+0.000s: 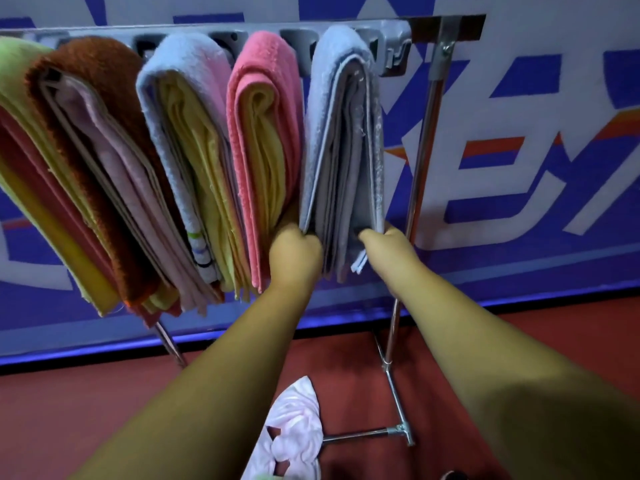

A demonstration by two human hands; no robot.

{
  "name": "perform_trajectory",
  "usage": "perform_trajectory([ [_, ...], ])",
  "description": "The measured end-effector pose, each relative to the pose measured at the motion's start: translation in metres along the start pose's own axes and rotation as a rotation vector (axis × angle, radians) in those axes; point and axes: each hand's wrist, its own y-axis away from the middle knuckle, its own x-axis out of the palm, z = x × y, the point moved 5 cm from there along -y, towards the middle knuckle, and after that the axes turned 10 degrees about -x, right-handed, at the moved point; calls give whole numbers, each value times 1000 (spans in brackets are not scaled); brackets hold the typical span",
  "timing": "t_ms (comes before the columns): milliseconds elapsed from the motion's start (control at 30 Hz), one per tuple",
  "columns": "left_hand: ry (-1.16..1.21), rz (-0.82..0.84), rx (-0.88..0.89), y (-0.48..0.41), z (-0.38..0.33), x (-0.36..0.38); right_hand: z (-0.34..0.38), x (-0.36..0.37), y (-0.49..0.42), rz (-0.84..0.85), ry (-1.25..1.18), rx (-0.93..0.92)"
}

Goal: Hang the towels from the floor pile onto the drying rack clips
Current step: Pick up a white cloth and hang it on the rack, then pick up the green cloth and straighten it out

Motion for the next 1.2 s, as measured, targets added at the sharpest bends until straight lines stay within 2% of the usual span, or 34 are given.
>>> perform_trajectory([
  [167,134,68,41,-5,2,3,-9,4,-6,-70,-97,60],
  [300,33,31,122,-3,-1,1,-14,4,-11,-121,-157,76],
  [433,-124,-60,155,-6,5,3,-20,10,-8,-55,-99,72],
  [600,-232,24,153,0,28,20,-41,20,4,-15,-146,132],
  [800,-181,162,72,23,49,21,-69,33,28,5,-283,206],
  [900,-194,248,52,32,65,24,-87,41,45,46,-277,258],
  [1200,-396,529,-165,58,192,31,-171,76,114,176,-259,483],
])
